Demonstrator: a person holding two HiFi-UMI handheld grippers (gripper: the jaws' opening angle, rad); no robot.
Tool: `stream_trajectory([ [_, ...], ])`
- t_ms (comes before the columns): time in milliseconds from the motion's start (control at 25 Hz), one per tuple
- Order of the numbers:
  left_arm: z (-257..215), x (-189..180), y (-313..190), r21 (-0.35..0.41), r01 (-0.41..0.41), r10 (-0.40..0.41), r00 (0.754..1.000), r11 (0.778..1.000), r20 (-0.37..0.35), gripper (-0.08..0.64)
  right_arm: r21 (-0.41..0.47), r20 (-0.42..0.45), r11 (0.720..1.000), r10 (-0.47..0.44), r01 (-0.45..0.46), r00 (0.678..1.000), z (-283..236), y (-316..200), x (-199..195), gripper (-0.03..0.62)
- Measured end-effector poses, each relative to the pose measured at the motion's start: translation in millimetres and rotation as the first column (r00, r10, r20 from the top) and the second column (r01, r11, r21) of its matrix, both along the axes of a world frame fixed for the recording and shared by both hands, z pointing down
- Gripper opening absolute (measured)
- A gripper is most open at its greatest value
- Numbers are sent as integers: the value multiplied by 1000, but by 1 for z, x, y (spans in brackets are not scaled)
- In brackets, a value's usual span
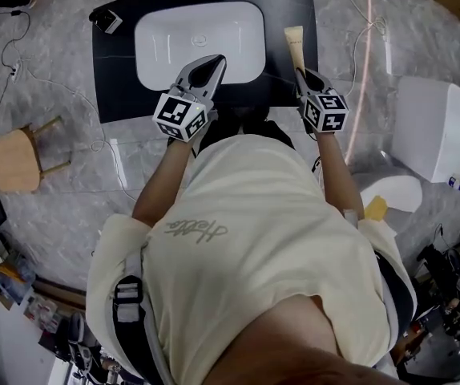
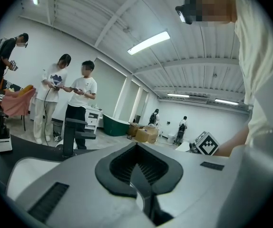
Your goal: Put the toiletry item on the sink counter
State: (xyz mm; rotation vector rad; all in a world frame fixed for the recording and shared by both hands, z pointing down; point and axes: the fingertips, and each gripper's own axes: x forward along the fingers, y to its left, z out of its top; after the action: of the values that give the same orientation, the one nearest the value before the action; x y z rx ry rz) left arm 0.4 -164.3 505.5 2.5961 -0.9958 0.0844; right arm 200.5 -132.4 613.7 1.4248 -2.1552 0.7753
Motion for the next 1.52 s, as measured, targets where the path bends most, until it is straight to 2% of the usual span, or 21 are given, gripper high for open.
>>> stream_trajectory([
  [200, 2, 0, -8, -6, -22, 22, 1000, 1000, -7, 3, -45, -55, 998, -37, 35, 998, 21, -7, -5, 23],
  [440, 9, -5, -17, -25, -30, 30, 1000, 999, -3, 3, -116, -58, 993, -26, 19, 998, 47, -22, -8, 23],
  [920, 23, -14, -45, -63, -4, 6, 1000, 998, 16, 3, -200, -81, 980, -12, -5, 997, 89, -43, -1, 23],
  [1520, 30, 2, -68, -94, -4, 4, 1000, 996, 0, 3, -291, -98, 956, -2, -27, 995, 119, -53, -2, 23],
])
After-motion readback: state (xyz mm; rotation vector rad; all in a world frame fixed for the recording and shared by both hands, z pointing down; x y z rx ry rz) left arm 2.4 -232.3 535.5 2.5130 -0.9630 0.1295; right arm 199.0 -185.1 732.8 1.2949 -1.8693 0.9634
